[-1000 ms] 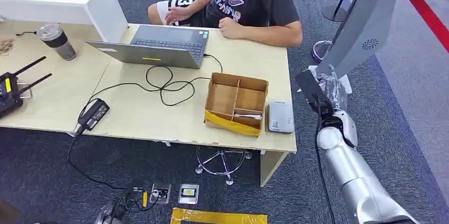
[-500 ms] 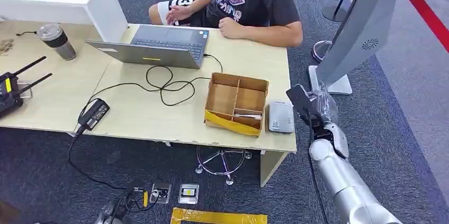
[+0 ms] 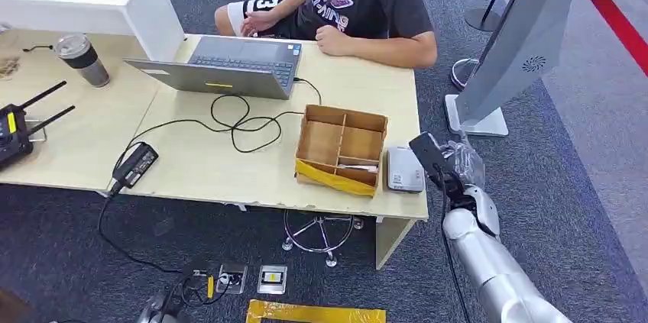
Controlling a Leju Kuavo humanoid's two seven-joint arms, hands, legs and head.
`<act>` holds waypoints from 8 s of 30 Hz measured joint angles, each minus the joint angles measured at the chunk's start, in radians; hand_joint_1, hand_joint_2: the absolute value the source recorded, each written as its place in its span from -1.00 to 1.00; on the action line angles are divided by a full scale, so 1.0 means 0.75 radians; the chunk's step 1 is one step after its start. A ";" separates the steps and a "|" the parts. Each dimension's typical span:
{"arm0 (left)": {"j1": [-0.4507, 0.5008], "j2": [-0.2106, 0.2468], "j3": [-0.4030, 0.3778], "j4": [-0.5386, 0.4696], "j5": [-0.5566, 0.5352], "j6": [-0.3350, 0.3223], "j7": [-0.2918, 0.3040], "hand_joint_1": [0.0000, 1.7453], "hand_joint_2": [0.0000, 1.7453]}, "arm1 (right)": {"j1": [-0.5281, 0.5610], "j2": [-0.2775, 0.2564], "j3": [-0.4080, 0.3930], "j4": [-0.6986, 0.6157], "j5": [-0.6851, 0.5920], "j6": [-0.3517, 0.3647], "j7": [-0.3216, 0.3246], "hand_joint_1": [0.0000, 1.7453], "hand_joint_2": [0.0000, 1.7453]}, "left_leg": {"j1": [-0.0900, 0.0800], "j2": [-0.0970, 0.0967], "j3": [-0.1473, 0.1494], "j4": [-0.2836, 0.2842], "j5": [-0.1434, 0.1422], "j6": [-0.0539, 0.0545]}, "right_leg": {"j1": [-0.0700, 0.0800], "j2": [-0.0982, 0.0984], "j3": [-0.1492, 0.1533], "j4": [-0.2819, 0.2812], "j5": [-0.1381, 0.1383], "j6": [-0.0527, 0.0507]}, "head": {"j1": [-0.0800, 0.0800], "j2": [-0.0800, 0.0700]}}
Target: Pass the card to the sensor for recognition and then transmit it.
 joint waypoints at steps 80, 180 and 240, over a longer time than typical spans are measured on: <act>-0.013 -0.005 0.000 -0.001 -0.036 -0.011 -0.004 -1.00 1.00 | -0.140 -0.105 0.092 0.042 0.244 -0.131 0.019 1.00 1.00 | 0.000 0.000 0.000 0.000 0.000 0.000 | 0.000 0.000 0.000 0.000 0.000 0.000 | 0.000 -0.001; -0.012 -0.011 0.000 -0.001 -0.039 -0.021 -0.005 -1.00 1.00 | 0.020 0.029 0.098 0.024 0.334 0.134 0.085 1.00 1.00 | 0.000 0.001 0.002 0.000 0.000 0.000 | 0.000 0.001 0.001 0.000 0.000 0.000 | 0.000 0.000; -0.022 -0.014 0.000 -0.001 -0.064 -0.017 -0.005 -1.00 1.00 | -0.241 -0.001 -0.003 -0.570 0.056 0.030 -0.100 1.00 1.00 | 0.000 0.001 0.002 0.000 0.001 0.000 | 0.000 0.001 0.002 0.000 0.002 0.000 | -0.001 -0.001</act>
